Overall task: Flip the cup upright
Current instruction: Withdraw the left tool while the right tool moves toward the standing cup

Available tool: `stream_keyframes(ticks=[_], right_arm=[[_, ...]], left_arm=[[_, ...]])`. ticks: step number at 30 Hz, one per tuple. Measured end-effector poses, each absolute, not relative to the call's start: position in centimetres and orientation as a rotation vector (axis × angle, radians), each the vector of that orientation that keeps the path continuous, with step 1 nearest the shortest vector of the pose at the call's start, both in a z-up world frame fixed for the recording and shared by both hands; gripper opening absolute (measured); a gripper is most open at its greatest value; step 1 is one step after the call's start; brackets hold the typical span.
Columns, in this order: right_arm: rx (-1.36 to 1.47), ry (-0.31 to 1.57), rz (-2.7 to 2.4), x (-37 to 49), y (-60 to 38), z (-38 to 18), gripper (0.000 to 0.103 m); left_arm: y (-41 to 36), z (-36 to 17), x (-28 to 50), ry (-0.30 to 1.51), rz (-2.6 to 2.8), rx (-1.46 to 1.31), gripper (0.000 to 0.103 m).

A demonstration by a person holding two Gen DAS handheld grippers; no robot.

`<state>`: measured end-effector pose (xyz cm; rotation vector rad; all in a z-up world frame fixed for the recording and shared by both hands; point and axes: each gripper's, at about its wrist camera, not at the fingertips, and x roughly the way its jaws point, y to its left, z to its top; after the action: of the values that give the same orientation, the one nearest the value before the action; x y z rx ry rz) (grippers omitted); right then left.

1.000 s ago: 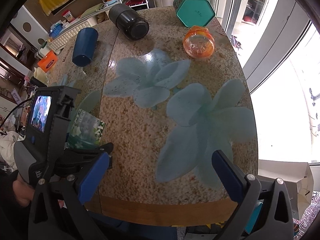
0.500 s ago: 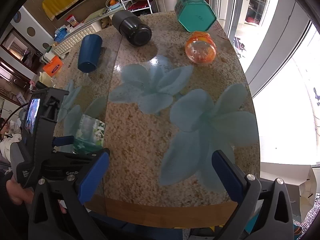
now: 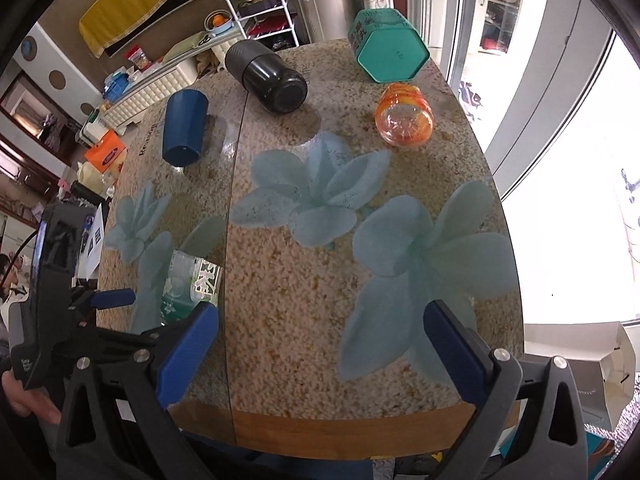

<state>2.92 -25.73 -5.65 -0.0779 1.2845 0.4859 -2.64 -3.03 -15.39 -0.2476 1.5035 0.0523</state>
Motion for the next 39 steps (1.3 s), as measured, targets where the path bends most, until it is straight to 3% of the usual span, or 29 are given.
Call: stream_keyframes(ticks=[19,39], right_arm=[[-0.077,1.317,0.414,1.9,-17.4,-6.1,0.103],[-0.047,1.567,0.451,1.1,-7.3,-13.7,0.103]], left_arm=[[5.6,-15.1,-5.8,1.489,0.006,-0.199,0.103],[11.4,-18.4,-8.8,1.531,-0.040,-0.186,0.103]])
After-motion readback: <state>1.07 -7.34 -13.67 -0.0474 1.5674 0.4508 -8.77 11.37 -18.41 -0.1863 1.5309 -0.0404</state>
